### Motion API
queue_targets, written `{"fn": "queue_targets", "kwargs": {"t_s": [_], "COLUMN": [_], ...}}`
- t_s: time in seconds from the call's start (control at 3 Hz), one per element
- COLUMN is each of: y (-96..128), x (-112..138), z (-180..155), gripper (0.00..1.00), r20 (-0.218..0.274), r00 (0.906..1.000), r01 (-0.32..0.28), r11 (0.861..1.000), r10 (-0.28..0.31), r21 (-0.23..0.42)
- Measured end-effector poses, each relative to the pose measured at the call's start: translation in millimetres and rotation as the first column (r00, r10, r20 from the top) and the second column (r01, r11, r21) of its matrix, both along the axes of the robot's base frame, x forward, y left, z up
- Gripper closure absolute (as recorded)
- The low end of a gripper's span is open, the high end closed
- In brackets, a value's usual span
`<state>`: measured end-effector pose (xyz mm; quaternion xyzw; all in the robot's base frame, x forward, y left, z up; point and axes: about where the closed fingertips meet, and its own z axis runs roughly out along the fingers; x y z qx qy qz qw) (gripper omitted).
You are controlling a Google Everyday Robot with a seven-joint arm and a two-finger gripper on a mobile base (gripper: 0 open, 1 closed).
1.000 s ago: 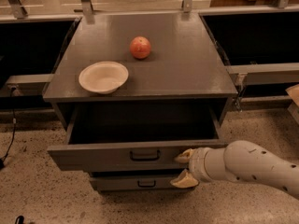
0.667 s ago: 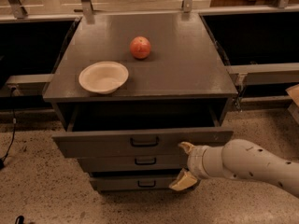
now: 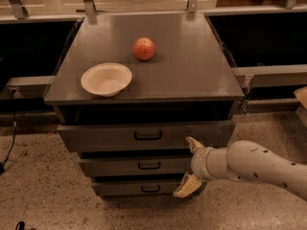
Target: Close top drawer
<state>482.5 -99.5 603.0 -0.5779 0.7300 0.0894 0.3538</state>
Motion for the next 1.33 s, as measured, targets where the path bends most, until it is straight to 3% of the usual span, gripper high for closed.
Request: {"fn": "queue_targets", "kwargs": {"t_s": [0.33, 0.67, 1.0, 1.33], "y": [5.8, 9.4, 10.3, 10.3], "x": [11.7, 25.2, 32.5, 32.5], "z": [5.8, 11.6, 13.5, 13.5], "gripper": [0.18, 0.16, 0.00, 0.00], "r20": [0.009, 0.025, 0.034, 0.034], "r00": [0.9998, 0.9996, 0.9994, 0.9994], "r01": [-0.015, -0.013, -0.006, -0.006], "r11": [1.000, 1.000, 1.000, 1.000], "r10": [0.015, 0.012, 0.005, 0.005], "r21": [0.008, 0.011, 0.012, 0.012]}}
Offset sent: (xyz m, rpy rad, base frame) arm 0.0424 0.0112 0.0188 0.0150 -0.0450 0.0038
